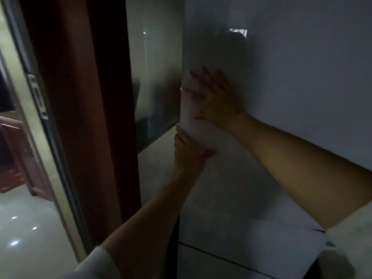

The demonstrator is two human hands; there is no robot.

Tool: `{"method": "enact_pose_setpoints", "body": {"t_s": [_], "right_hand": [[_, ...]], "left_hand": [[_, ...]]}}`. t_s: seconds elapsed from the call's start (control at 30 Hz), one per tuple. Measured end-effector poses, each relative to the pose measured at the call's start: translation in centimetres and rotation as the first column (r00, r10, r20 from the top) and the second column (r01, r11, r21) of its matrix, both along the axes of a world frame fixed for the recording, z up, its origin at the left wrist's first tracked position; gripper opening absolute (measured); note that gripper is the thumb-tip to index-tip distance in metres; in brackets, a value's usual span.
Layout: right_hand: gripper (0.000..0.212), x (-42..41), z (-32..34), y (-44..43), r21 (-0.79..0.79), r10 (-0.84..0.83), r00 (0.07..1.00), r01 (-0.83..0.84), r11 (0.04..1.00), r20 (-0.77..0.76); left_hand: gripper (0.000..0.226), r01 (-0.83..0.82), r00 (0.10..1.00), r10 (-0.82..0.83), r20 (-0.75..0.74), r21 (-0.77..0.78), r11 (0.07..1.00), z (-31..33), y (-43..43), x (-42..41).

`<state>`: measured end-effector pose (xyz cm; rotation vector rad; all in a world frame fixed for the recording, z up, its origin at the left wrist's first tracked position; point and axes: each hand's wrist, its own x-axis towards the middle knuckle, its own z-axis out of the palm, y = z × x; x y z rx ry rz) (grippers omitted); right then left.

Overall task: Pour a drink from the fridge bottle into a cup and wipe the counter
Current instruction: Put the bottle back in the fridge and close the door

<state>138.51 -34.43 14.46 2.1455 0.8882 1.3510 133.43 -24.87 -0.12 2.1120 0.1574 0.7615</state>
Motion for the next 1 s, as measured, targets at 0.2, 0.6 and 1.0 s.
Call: {"method": "enact_pose_setpoints", "body": {"t_s": [0.2,0.6,1.0], "right_hand": [[0.090,3.7,0.0,0.2,-0.019,-0.099,0.995,0.099,0.995,-0.011],[0.088,5.6,0.1,-0.5,-0.076,-0.156,0.988,0.156,0.985,0.001],[0.073,2.6,0.4,1.4,-0.033,-0.262,0.936,0.261,0.965,-0.235]], "left_hand": [[0.146,0.054,0.998,-0.053,-0.021,0.082,0.995,0.5,0.7,4.9],[0.142,0.071,0.997,-0.070,-0.013,0.181,0.981,-0.5,0.9,8.2],[0.137,0.088,0.993,-0.066,-0.094,0.257,0.962,0.6,1.0,6.7]]}}
